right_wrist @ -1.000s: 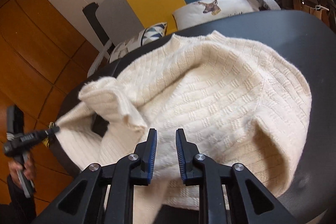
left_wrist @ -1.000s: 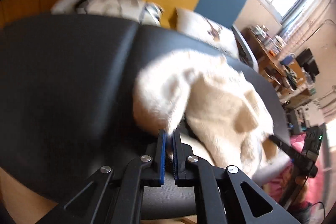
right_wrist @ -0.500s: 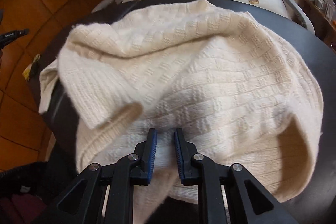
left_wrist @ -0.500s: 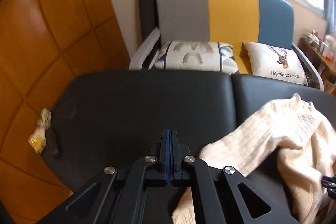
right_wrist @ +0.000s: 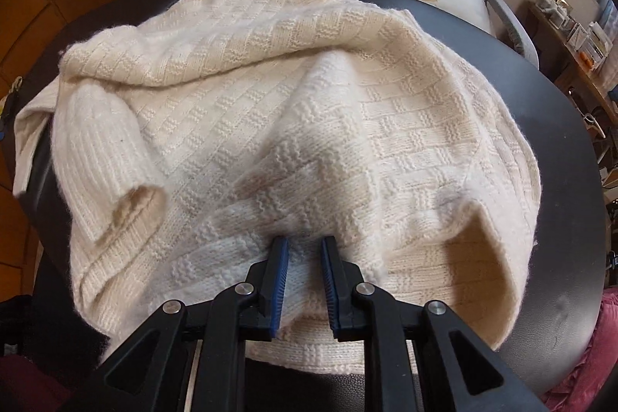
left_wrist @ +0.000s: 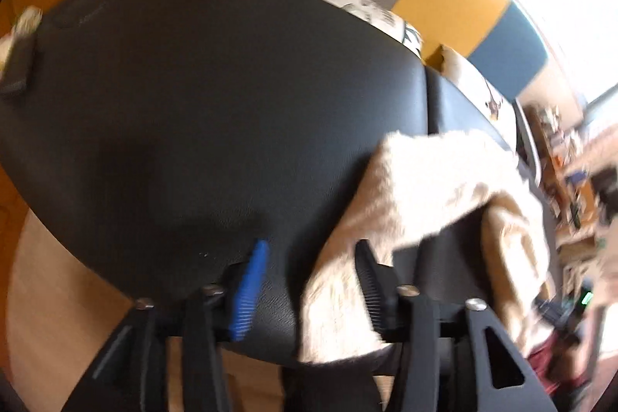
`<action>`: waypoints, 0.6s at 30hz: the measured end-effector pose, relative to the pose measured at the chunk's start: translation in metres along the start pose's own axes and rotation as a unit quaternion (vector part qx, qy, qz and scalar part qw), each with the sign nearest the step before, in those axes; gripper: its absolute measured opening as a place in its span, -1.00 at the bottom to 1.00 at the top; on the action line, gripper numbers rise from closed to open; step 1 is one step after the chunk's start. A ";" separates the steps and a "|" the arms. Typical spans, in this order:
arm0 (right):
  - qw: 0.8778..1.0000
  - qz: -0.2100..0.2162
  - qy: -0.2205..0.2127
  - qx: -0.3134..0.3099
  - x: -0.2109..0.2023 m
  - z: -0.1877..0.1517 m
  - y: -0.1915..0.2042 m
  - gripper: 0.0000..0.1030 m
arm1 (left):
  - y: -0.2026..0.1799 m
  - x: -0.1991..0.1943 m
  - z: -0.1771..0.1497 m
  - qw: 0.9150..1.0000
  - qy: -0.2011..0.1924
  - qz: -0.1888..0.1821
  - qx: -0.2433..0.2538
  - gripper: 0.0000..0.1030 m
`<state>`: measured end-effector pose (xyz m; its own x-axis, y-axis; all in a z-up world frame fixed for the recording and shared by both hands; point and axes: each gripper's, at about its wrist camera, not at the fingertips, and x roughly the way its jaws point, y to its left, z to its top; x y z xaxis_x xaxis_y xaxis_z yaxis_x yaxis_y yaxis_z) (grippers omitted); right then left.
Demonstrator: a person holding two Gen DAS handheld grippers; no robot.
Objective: Fold clothes
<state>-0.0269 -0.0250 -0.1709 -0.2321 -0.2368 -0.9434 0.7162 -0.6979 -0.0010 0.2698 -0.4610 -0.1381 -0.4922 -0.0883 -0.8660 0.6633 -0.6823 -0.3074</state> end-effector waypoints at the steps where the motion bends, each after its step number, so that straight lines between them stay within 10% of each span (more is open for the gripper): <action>1: 1.000 -0.001 0.000 0.000 -0.001 0.001 0.000 -0.67 | -0.005 0.001 -0.007 1.000 -0.008 0.004 0.026 0.09; 12: 0.998 -0.034 -0.035 -0.036 -0.029 0.016 0.025 -0.63 | -0.010 0.045 -0.044 0.997 0.000 -0.014 0.080 0.07; 15: 0.996 -0.036 -0.059 -0.051 -0.042 0.026 0.038 -0.63 | -0.013 0.051 -0.042 0.997 -0.007 0.002 0.081 -0.79; 18: 0.996 -0.033 -0.054 -0.060 -0.038 0.041 0.049 -0.63 | -0.014 0.050 -0.038 0.998 -0.025 0.015 0.060 -0.88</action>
<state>-0.0100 -0.0781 -0.1213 -0.3458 -0.2687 -0.8990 0.7694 -0.6296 -0.1077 0.2572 -0.4282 -0.1919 -0.5027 -0.1436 -0.8524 0.6075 -0.7603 -0.2302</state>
